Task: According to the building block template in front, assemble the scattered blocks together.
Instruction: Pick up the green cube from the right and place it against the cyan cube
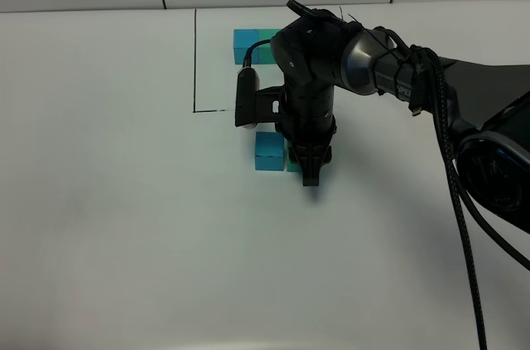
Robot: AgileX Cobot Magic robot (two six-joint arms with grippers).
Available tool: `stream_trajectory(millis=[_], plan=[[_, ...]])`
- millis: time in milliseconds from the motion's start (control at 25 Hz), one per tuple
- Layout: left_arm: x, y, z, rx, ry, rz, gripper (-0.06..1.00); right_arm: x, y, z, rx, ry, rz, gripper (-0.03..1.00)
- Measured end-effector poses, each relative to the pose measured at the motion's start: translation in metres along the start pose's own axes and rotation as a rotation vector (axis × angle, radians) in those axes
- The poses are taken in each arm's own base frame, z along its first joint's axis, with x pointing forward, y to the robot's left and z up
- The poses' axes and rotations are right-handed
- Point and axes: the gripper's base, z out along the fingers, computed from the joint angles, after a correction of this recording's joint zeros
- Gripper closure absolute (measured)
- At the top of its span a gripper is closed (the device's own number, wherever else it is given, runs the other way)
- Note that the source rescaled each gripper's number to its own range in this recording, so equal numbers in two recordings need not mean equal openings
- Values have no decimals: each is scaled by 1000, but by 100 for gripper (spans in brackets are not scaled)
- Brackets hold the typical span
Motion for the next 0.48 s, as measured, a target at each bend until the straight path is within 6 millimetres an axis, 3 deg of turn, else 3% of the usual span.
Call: stream_trajectory(millis=[480], plan=[[0,0,0,0,0,0,32,0,0,2,1,-1,2,95]])
